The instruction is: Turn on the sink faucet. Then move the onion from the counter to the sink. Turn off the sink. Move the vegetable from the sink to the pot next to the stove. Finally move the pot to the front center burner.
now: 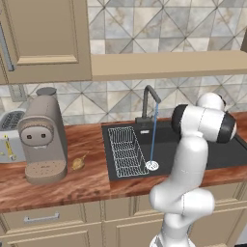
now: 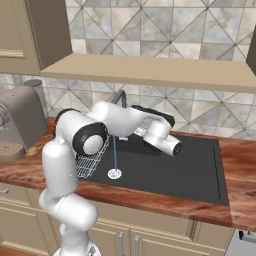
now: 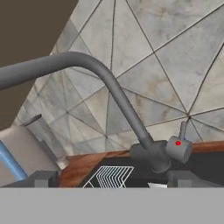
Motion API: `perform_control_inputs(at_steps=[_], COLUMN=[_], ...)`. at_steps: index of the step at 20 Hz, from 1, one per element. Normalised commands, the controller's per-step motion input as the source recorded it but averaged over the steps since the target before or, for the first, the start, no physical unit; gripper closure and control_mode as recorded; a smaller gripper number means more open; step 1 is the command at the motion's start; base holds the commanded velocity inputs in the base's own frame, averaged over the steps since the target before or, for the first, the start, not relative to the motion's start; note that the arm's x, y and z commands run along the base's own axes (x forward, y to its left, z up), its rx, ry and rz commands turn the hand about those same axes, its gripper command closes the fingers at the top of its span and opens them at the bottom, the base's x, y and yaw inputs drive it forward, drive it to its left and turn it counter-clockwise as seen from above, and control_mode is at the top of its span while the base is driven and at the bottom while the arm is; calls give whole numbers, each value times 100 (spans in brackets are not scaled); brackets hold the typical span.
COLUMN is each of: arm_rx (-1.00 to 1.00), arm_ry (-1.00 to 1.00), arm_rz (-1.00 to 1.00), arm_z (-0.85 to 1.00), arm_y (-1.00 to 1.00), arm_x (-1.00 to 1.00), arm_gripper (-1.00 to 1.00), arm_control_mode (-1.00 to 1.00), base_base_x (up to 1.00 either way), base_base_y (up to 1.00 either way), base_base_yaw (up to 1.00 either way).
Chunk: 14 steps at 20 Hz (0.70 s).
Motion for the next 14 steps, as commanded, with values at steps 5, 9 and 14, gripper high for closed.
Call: perform_control_inputs(at_steps=[5,9,14], arm_rx=[-8,-13,-20], arm_ry=[0,0,0], arm_rz=[2,10,21], arm_z=[19,10,7], arm_y=[7,19,36], arm_x=[-93,-80,-61], arm_gripper=[-100,-100,-100], arm_control_mode=[-100,-100,-100], base_base_x=[0,0,0], base_base_y=[0,0,0], base_base_yaw=[0,0,0])
